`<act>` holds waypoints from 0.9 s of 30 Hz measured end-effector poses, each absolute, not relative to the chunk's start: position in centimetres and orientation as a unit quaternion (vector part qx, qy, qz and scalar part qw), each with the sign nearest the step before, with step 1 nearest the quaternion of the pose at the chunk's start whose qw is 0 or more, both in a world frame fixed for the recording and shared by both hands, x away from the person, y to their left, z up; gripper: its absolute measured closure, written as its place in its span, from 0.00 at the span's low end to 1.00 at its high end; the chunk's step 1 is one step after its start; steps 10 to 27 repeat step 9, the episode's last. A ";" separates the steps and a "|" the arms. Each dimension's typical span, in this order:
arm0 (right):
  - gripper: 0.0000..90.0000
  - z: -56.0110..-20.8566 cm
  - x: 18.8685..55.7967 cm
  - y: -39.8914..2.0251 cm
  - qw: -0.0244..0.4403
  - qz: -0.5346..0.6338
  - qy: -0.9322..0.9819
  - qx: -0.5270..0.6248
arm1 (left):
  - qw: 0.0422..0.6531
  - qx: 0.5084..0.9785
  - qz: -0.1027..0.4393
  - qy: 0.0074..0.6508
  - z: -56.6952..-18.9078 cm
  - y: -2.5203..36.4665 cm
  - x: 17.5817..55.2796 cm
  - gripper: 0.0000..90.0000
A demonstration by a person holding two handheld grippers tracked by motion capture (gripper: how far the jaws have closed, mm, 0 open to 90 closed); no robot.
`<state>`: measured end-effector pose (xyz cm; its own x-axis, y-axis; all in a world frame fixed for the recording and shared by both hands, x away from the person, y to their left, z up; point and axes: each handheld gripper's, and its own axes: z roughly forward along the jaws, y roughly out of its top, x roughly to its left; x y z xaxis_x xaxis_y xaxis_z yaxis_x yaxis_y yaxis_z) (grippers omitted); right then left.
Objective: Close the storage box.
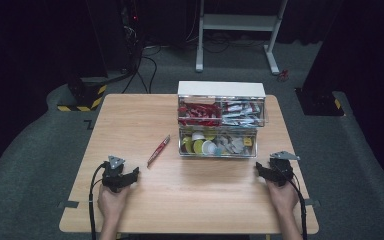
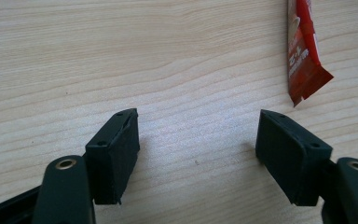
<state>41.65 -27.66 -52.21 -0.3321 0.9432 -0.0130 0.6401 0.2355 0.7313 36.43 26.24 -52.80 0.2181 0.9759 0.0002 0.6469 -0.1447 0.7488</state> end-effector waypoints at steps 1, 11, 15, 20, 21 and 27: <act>0.42 -52.2 41.7 -27.7 0.235 0.322 0.750 0.528 | 0.320 0.712 0.257 0.570 -52.8 26.2 36.4 0.34; 0.42 -52.2 41.6 -27.6 0.234 0.322 0.749 0.529 | 0.320 0.712 0.256 0.570 -52.8 26.2 36.4 0.34; 0.42 -52.2 41.6 -27.6 0.234 0.322 0.749 0.529 | 0.320 0.712 0.256 0.570 -52.8 26.2 36.4 0.34; 0.42 -52.2 41.6 -27.6 0.234 0.322 0.749 0.529 | 0.320 0.712 0.256 0.570 -52.8 26.2 36.4 0.34; 0.42 -52.2 41.6 -27.6 0.234 0.322 0.749 0.529 | 0.320 0.712 0.256 0.570 -52.8 26.2 36.4 0.34; 0.42 -52.2 41.6 -27.6 0.234 0.322 0.749 0.529 | 0.320 0.712 0.256 0.570 -52.8 26.2 36.4 0.34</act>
